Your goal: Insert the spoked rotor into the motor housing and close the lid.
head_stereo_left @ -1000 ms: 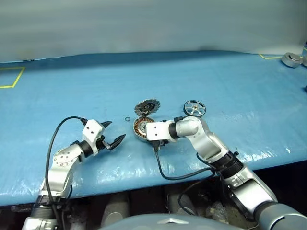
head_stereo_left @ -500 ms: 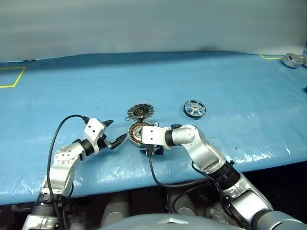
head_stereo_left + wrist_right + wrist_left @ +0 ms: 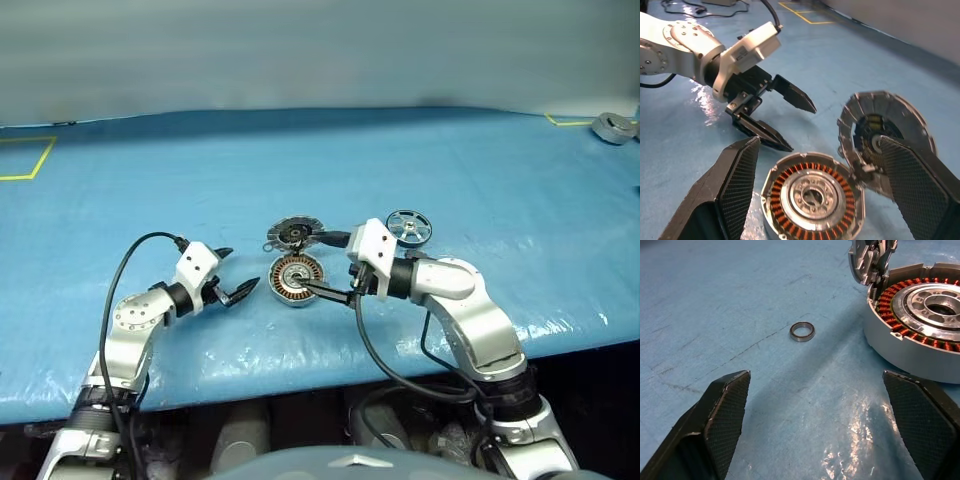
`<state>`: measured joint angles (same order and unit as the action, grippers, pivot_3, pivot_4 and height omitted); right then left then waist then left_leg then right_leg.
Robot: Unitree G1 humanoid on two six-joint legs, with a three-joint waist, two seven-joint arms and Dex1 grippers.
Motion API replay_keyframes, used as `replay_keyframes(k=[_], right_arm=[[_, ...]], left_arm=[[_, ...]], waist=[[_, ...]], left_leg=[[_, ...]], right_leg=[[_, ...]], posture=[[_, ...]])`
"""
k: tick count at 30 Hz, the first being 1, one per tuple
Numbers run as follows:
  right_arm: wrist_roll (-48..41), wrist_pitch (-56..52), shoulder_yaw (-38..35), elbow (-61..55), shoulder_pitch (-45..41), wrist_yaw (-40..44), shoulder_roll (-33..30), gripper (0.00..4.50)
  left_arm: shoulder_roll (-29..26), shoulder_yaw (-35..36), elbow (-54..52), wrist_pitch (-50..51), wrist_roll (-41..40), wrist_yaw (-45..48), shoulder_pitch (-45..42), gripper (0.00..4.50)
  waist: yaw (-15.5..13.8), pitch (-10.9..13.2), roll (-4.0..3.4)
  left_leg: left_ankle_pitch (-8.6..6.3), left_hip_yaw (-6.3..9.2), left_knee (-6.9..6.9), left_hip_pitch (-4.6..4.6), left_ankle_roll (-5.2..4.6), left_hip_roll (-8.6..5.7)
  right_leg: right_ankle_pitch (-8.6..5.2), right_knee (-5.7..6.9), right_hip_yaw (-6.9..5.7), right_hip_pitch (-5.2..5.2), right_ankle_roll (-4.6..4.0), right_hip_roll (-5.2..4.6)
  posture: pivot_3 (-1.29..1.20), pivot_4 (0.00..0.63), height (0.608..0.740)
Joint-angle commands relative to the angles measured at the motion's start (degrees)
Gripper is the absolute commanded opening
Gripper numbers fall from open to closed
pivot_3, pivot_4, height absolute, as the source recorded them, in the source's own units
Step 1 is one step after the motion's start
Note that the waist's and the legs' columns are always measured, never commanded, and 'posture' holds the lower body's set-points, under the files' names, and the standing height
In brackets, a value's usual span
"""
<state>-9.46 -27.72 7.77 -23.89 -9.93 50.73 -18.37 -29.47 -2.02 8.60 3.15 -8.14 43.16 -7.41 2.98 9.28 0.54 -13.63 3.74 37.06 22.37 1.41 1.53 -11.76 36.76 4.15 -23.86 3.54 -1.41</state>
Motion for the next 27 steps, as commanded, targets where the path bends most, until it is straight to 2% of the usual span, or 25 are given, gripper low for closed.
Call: replay_keyframes(k=[1, 4, 11, 17, 27], right_arm=[[-5.2, 2.0, -4.5, -1.8, 5.5, -1.3, -0.2, 4.01], [-6.9, 5.0, -4.9, 1.4, 9.6, -1.2, 0.0, 4.01], [-7.9, 18.7, -6.3, 14.7, 12.9, -4.0, 5.7, 4.01], [-11.5, 17.6, -5.5, 16.9, 13.1, -2.3, 5.3, 4.01], [-12.2, 18.3, -3.6, 17.9, 12.9, -0.8, 3.2, 4.01]], left_arm=[[0.0, -0.7, 4.1, -4.2, 1.9, 0.4, -3.7, 4.5], [0.7, -2.0, 8.8, -7.2, 3.3, 1.1, -7.3, 4.5], [2.5, -3.4, 19.7, -11.2, 4.0, 3.6, -15.2, 4.5], [3.2, -4.6, 27.2, -13.5, 5.9, 4.4, -19.5, 4.5], [8.7, -5.1, 37.6, -16.7, 7.4, 3.1, -25.3, 4.5]], waist=[[-0.3, 0.0, 0.01], [-0.4, 0.0, 0.03], [-0.3, 0.0, 0.06], [-0.4, 0.0, 0.06], [-0.8, 0.0, 0.06]], left_leg=[[0.0, 0.02, 0.0, 0.04, 0.0, 0.0], [0.0, 0.02, 0.03, 0.13, 0.0, -0.01], [0.0, -0.01, 0.1, 0.06, 0.0, -0.01], [0.0, 0.03, 0.06, 0.1, 0.0, -0.03], [0.0, 0.05, 0.14, 0.09, 0.0, -0.06]], right_leg=[[-0.01, 0.0, -0.01, -0.03, 0.01, 0.01], [-0.02, 0.01, 0.0, -0.1, 0.03, 0.01], [-0.01, 0.03, 0.01, -0.02, 0.05, 0.01], [0.0, 0.02, 0.01, -0.05, 0.07, 0.02], [0.01, 0.02, 0.02, 0.03, 0.1, 0.01]], posture=[[0.0, 0.15, 0.74], [0.0, 0.15, 0.74], [0.0, 0.15, 0.74], [0.0, 0.15, 0.74], [0.0, 0.15, 0.74]])
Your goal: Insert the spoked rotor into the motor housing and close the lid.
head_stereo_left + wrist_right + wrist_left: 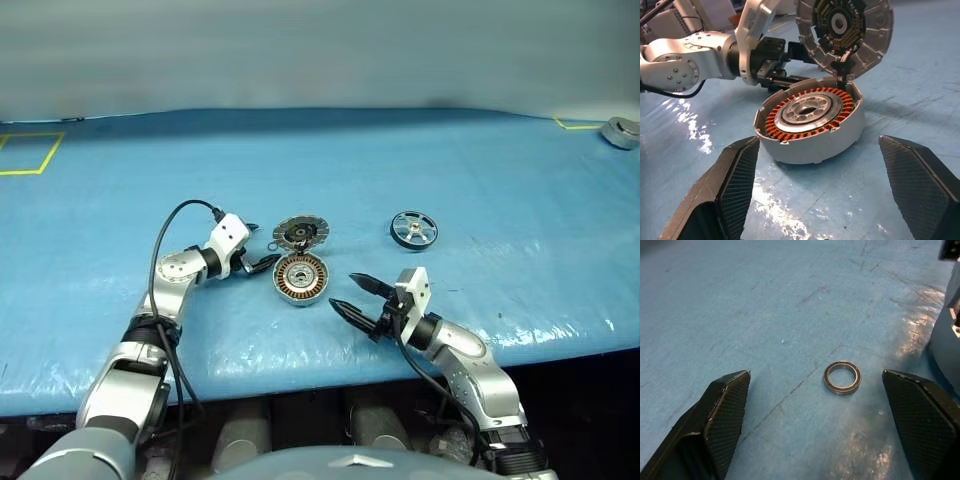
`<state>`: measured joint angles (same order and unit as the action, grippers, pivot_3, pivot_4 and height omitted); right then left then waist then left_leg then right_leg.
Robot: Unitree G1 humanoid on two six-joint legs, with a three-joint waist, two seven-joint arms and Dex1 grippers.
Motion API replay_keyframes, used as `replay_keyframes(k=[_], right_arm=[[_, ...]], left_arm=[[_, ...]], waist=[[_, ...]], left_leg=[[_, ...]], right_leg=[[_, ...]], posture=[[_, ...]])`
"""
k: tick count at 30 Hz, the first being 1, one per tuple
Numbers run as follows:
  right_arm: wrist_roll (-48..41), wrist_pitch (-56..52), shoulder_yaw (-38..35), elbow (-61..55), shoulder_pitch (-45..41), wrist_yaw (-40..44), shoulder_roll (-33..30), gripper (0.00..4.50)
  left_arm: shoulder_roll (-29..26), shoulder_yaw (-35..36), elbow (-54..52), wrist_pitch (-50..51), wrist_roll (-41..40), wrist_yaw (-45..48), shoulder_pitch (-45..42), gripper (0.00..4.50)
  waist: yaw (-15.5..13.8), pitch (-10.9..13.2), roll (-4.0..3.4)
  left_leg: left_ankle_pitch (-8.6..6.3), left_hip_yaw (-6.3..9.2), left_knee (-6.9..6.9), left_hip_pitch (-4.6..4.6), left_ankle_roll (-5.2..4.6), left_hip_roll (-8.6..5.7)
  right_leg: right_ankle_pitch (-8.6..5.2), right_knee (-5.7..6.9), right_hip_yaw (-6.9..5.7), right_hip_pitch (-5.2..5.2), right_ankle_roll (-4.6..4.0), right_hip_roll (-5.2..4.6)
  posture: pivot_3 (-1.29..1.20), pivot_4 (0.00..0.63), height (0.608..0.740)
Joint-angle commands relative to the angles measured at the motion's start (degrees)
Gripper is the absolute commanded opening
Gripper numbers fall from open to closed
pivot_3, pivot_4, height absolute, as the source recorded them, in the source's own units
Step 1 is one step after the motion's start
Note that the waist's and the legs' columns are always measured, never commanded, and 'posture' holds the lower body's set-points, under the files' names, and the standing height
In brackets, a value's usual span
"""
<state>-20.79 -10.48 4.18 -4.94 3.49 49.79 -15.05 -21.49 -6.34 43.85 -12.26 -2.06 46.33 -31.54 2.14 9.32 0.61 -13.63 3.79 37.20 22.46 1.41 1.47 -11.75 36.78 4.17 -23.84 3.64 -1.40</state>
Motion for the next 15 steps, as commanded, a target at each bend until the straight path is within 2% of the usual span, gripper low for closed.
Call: replay_keyframes(k=[1, 2, 6, 8, 11, 14, 15], right_arm=[[-1.0, 1.1, 0.0, -1.1, -0.5, 0.1, -0.2, 4.05], [-1.0, 1.1, 0.0, -1.1, -0.5, 0.1, -0.2, 4.05], [-0.7, 1.5, -0.2, -1.2, -0.4, -0.7, -0.3, 4.05], [-0.6, 1.7, -0.2, -1.1, -0.4, -0.9, -0.4, 4.05], [-0.2, 2.0, -0.2, -0.8, -0.5, -1.3, -0.7, 4.05], [0.0, 2.2, 0.0, -0.3, -0.9, -1.5, -0.7, 4.05], [0.0, 2.3, 0.1, -0.1, -1.1, -1.5, -0.6, 4.05]], left_arm=[[0.9, -0.9, 3.0, -1.3, 1.6, 0.1, -1.3, 4.13], [0.9, -1.0, 3.5, -1.6, 2.1, 0.0, -1.4, 3.96], [0.8, -1.3, 4.4, -1.7, 2.7, 0.3, -1.1, 2.62], [0.4, -1.5, 4.2, -1.2, 2.6, 1.1, -0.4, 2.62], [-0.3, -1.2, 3.5, -0.2, 2.2, 2.2, 1.0, 1.99], [-1.2, -1.0, 3.2, -0.3, 3.2, 0.0, 2.3, 1.04], [-1.4, -0.9, 2.9, 0.1, 3.1, -0.1, 2.8, 1.04]], waist=[[0.0, 0.0, 0.0], [0.0, 0.0, 0.0], [0.1, 0.0, 0.0], [0.2, 0.0, 0.0], [0.3, 0.0, 0.0], [0.5, 0.0, 0.0], [0.6, 0.0, 0.0]], left_leg=[[0.0, 0.0, 0.0, 0.0, 0.0, 0.0], [0.0, 0.0, -0.01, 0.0, 0.0, 0.0], [0.0, 0.0, -0.01, -0.06, 0.0, 0.0], [0.0, 0.0, 0.0, -0.14, 0.0, 0.0], [0.0, -0.02, -0.02, -0.24, 0.0, 0.01], [0.0, -0.03, -0.05, -0.28, 0.0, 0.01], [0.0, -0.03, -0.06, -0.32, 0.0, 0.02]], right_leg=[[0.0, 0.0, 0.0, 0.0, 0.0, 0.0], [0.0, 0.0, 0.0, 0.0, 0.01, 0.0], [0.0, 0.01, 0.01, 0.04, 0.01, 0.0], [0.0, 0.03, 0.01, 0.1, 0.01, 0.01], [0.0, 0.04, 0.03, 0.17, 0.0, 0.01], [-0.01, 0.04, 0.04, 0.19, 0.0, 0.01], [-0.01, 0.05, 0.05, 0.22, 0.0, 0.01]], posture=[[0.0, 0.15, 0.74], [0.0, 0.15, 0.74], [0.0, 0.15, 0.74], [0.0, 0.15, 0.74], [0.0, 0.15, 0.74], [0.0, 0.15, 0.74], [0.0, 0.15, 0.74]])
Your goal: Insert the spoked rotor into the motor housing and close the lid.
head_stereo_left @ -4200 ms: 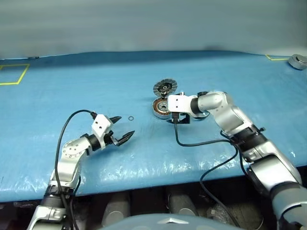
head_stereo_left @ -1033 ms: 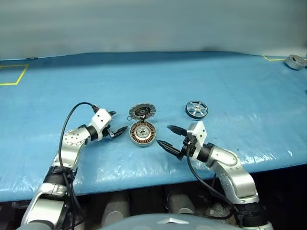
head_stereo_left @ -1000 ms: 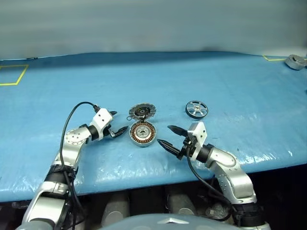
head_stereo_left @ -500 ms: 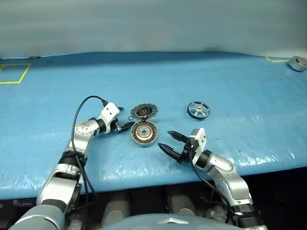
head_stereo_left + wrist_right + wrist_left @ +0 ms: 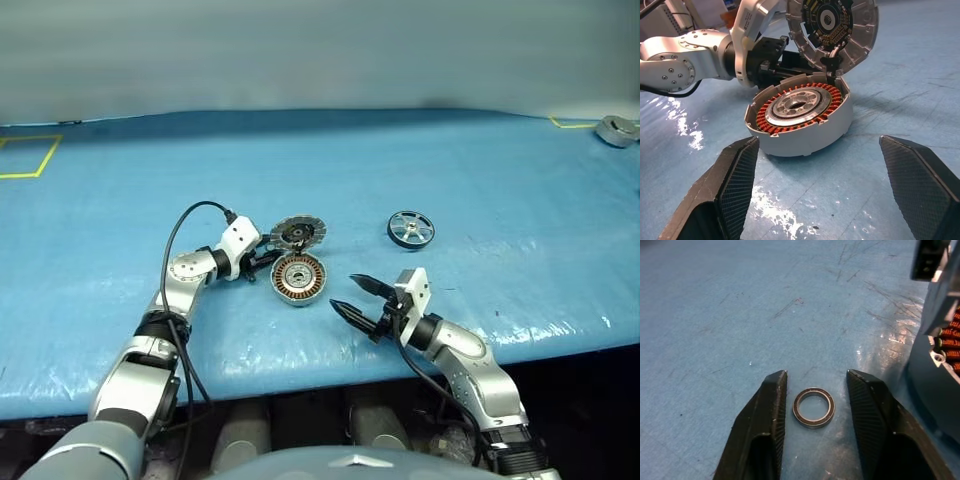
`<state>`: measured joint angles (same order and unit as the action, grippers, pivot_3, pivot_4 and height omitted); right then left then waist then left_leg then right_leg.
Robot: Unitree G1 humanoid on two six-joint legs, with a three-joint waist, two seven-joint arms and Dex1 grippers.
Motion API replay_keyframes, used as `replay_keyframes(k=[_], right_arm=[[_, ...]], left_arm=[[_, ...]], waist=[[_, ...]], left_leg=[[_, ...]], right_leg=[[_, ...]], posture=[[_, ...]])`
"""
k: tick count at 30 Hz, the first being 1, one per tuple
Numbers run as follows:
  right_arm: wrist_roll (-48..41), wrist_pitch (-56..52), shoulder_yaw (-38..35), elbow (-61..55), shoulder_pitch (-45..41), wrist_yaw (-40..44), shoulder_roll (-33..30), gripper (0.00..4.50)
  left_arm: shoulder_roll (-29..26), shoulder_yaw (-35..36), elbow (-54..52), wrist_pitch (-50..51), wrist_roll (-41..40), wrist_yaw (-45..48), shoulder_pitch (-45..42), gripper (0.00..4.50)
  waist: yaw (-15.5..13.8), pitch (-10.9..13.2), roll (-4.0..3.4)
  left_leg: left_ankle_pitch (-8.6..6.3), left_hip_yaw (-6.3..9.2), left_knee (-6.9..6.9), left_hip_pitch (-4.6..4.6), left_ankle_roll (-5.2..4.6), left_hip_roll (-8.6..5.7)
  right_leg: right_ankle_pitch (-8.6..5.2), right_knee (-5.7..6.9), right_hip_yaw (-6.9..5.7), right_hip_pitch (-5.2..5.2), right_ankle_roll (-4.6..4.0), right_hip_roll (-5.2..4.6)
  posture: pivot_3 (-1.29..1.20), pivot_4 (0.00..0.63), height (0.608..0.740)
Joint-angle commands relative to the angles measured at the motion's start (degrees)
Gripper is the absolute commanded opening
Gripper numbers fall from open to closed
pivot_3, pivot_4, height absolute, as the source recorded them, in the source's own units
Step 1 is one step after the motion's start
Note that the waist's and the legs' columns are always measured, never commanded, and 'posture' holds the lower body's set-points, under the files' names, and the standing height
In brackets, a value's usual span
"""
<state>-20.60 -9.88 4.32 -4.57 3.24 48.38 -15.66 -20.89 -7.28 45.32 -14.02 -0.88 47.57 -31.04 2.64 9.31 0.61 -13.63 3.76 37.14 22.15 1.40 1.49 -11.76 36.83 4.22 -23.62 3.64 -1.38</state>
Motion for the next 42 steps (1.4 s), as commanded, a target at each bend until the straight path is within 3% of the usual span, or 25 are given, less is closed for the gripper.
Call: replay_keyframes(k=[1, 3, 13, 20, 26, 35, 42], right_arm=[[-0.1, 1.8, 0.0, -0.3, -1.1, -0.2, 0.0, 4.05], [0.0, 2.0, 0.1, 0.2, -1.4, -0.2, 0.0, 4.05], [-0.4, 2.6, -0.1, 1.6, -2.7, 0.3, -0.5, 4.05], [-0.2, 3.2, -0.4, 2.5, -2.8, 0.6, -1.3, 4.05], [-0.1, 3.4, -0.2, 3.3, -3.4, 0.6, -1.2, 4.05], [0.9, 3.5, -0.2, 4.4, -3.9, -0.7, -1.0, 4.05], [1.2, 3.9, -0.5, 4.5, -3.4, -1.4, -1.2, 4.05]], left_arm=[[-2.3, 0.3, 1.3, 2.1, 1.9, -2.0, 2.8, 1.04], [-2.8, 0.5, 0.9, 2.1, 1.7, -2.3, 3.8, 0.67], [-4.9, 3.2, -7.3, 3.1, -0.6, -4.9, 7.2, 0.66], [-10.6, 3.4, -28.4, 15.7, -10.1, 9.0, 13.5, 0.66], [-12.8, 3.5, -39.9, 23.6, -15.3, 14.3, 15.7, 0.66], [-11.9, -0.2, -40.8, 24.6, -13.0, 15.4, 13.7, 0.66], [-7.5, -1.4, -39.3, 23.7, -13.5, 14.9, 10.9, 0.66]], waist=[[0.3, 0.0, 0.0], [0.7, 0.0, 0.0], [1.3, 0.0, -0.02], [1.0, 0.1, 0.04], [0.5, 0.2, 0.12], [0.7, 0.2, 0.15], [0.7, 0.2, 0.17]], left_leg=[[0.0, -0.01, -0.01, -0.07, 0.0, 0.0], [0.0, -0.03, -0.03, -0.21, 0.0, 0.02], [0.0, -0.15, -0.1, -0.36, 0.0, 0.08], [-0.03, -0.17, -0.22, -0.09, 0.03, 0.08], [-0.03, -0.16, -0.15, 0.0, 0.05, 0.07], [-0.03, -0.17, -0.16, 0.0, 0.04, 0.07], [-0.03, -0.16, -0.13, 0.01, 0.04, 0.06]], right_leg=[[0.0, 0.01, 0.0, 0.06, 0.0, 0.0], [-0.01, 0.03, 0.01, 0.17, -0.02, 0.0], [-0.02, 0.07, 0.08, 0.2, -0.03, 0.03], [-0.05, 0.01, 0.1, -0.08, -0.06, 0.01], [-0.08, -0.01, 0.09, -0.12, -0.06, -0.01], [-0.08, -0.02, 0.09, -0.13, -0.06, 0.0], [-0.08, -0.02, 0.1, -0.12, -0.05, 0.0]], posture=[[0.0, 0.15, 0.74], [0.0, 0.15, 0.74], [0.0, 0.15, 0.74], [0.0, 0.15, 0.74], [0.0, 0.15, 0.74], [0.0, 0.15, 0.74], [0.0, 0.15, 0.74]])
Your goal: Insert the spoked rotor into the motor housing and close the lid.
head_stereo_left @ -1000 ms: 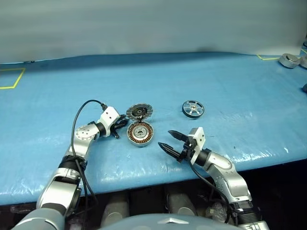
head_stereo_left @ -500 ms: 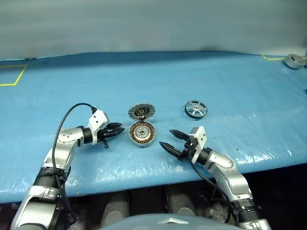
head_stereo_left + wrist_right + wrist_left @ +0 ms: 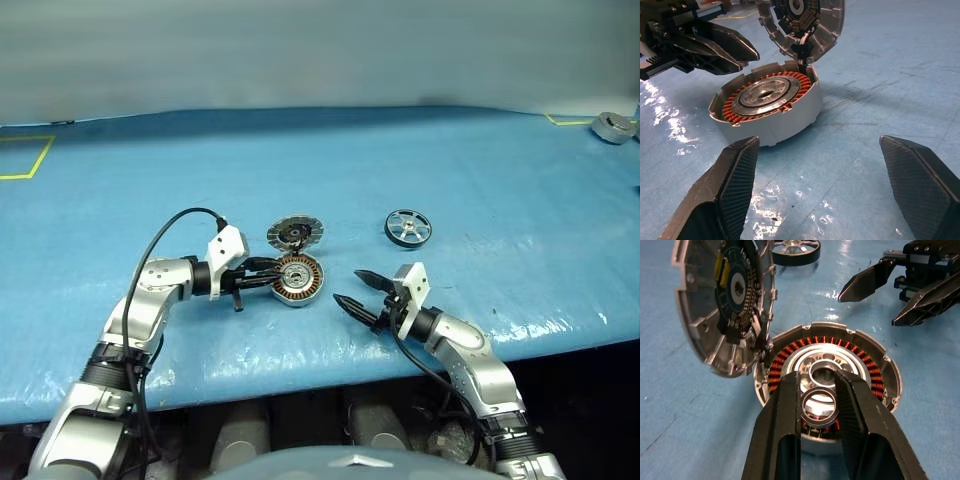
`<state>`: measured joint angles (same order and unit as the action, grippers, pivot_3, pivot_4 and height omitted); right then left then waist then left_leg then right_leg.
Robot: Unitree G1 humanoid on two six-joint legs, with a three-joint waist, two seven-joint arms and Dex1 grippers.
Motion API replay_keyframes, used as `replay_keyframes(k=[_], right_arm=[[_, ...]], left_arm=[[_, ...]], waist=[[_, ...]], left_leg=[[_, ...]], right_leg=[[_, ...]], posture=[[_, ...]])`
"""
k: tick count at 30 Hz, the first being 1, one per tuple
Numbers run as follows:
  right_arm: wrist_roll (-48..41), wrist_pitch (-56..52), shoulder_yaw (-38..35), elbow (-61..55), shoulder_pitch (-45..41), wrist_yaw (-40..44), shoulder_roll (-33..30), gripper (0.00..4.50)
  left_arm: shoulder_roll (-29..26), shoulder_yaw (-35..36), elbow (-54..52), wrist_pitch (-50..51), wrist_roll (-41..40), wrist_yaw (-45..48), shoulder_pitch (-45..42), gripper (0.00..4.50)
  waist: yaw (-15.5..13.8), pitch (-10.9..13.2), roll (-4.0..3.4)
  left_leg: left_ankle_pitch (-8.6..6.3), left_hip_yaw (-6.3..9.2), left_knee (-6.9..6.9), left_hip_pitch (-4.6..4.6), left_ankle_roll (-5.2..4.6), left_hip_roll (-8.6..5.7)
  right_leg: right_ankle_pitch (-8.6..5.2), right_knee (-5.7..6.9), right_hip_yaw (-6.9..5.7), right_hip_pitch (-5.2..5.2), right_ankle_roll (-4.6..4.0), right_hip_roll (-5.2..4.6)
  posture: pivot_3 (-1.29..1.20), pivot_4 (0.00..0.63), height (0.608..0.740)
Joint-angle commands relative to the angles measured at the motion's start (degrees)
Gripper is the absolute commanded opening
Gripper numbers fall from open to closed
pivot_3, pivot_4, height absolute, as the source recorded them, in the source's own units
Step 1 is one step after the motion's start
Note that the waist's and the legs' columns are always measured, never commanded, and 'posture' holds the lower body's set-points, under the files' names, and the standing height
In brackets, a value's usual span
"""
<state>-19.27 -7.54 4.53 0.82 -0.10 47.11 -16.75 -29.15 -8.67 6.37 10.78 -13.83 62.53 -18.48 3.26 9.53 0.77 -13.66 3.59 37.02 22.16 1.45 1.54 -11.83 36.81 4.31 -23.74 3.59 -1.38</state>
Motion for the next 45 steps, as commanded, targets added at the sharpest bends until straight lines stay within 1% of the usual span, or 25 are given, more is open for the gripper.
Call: replay_keyframes(k=[1, 6, 11, 19, 24, 26, 28, 32, 40, 43, 45], right_arm=[[-0.1, 1.6, -0.7, -0.9, 0.0, -0.2, -0.1, 4.05], [0.4, 1.9, -0.7, -0.9, 0.1, -0.7, -0.1, 4.05], [0.6, 2.2, -0.7, -1.0, 0.4, -1.0, -0.2, 4.05], [0.8, 2.4, -0.5, -1.1, 0.8, -1.4, -0.3, 4.05], [1.2, 2.5, -0.3, -0.8, 0.5, -1.3, -0.3, 4.05], [1.2, 2.5, -0.2, -0.8, 0.4, -1.3, -0.3, 4.05], [1.3, 2.5, -0.1, -0.9, 0.4, -1.3, -0.4, 4.05], [1.3, 2.6, -0.1, -1.0, 0.5, -1.3, -0.4, 4.05], [1.4, 2.6, -0.2, -0.8, 0.5, -1.3, -0.3, 4.05], [1.5, 2.6, 0.0, -0.7, 0.5, -1.2, -0.2, 4.05], [1.6, 2.6, 0.0, -0.7, 0.5, -1.2, -0.2, 4.05]], left_arm=[[1.2, -0.2, 0.1, -1.4, -0.3, -0.1, -2.0, 0.66], [3.1, -2.4, 2.8, -3.0, 1.6, -0.2, -3.6, 0.66], [3.6, -4.0, 4.4, -4.1, 3.2, 0.1, -4.4, 0.66], [3.3, -3.9, 5.7, -5.4, 4.9, -0.4, -4.0, 0.66], [3.8, -3.6, 6.1, -5.1, 4.7, -0.5, -3.9, 0.66], [4.3, -3.3, 6.9, -6.2, 5.2, -1.8, -4.2, 1.38], [5.0, -2.8, 7.5, -7.6, 5.1, -2.9, -4.4, 1.92], [5.4, -2.3, 7.3, -8.3, 4.2, -3.4, -4.5, 3.25], [4.8, -1.1, 5.7, -7.3, 1.7, -2.2, -3.7, 3.25], [4.5, -1.1, 4.8, -5.6, 0.1, -0.7, -3.3, 2.68], [4.3, -1.3, 4.4, -5.2, -0.2, -0.2, -3.0, 2.02]], waist=[[0.1, 0.0, 0.0], [0.1, 0.0, 0.0], [0.1, 0.0, 0.0], [0.1, 0.0, 0.0], [0.1, 0.0, 0.0], [0.1, 0.0, 0.0], [0.1, 0.0, 0.0], [0.1, 0.0, 0.0], [0.1, 0.0, 0.0], [0.1, 0.0, 0.0], [0.1, 0.0, 0.0]], left_leg=[[0.0, 0.01, 0.0, 0.0, 0.0, 0.0], [0.0, 0.0, 0.0, 0.0, 0.0, -0.01], [0.0, 0.01, 0.0, 0.0, 0.0, -0.01], [0.0, 0.01, 0.0, 0.0, 0.0, -0.01], [0.0, 0.01, 0.0, 0.0, 0.0, -0.01], [0.0, 0.01, 0.0, 0.01, 0.0, -0.01], [0.0, 0.01, 0.0, 0.01, 0.0, -0.01], [0.0, 0.01, 0.01, 0.01, 0.0, -0.01], [0.0, 0.01, 0.01, 0.01, 0.0, -0.01], [0.0, 0.01, 0.01, 0.01, 0.0, -0.01], [0.0, 0.01, 0.01, 0.01, 0.0, -0.01]], right_leg=[[0.0, 0.0, 0.0, 0.0, 0.0, 0.0], [0.0, 0.0, 0.01, 0.0, 0.0, 0.01], [0.0, 0.0, 0.0, 0.0, 0.01, 0.01], [0.0, 0.0, 0.01, 0.0, 0.01, 0.01], [0.0, 0.0, 0.01, 0.0, 0.01, 0.01], [0.0, 0.0, 0.01, 0.0, 0.01, 0.01], [0.01, 0.0, 0.01, 0.0, 0.01, 0.01], [0.01, 0.0, 0.01, 0.01, 0.01, 0.01], [0.01, 0.0, 0.01, 0.01, 0.01, 0.01], [0.01, 0.0, 0.01, 0.0, 0.01, 0.01], [0.01, 0.0, 0.01, 0.0, 0.01, 0.01]], posture=[[0.0, 0.15, 0.74], [0.0, 0.15, 0.74], [0.0, 0.15, 0.74], [0.0, 0.15, 0.74], [0.0, 0.15, 0.74], [0.0, 0.15, 0.74], [0.0, 0.15, 0.74], [0.0, 0.15, 0.74], [0.0, 0.15, 0.74], [0.0, 0.15, 0.74], [0.0, 0.15, 0.74]])
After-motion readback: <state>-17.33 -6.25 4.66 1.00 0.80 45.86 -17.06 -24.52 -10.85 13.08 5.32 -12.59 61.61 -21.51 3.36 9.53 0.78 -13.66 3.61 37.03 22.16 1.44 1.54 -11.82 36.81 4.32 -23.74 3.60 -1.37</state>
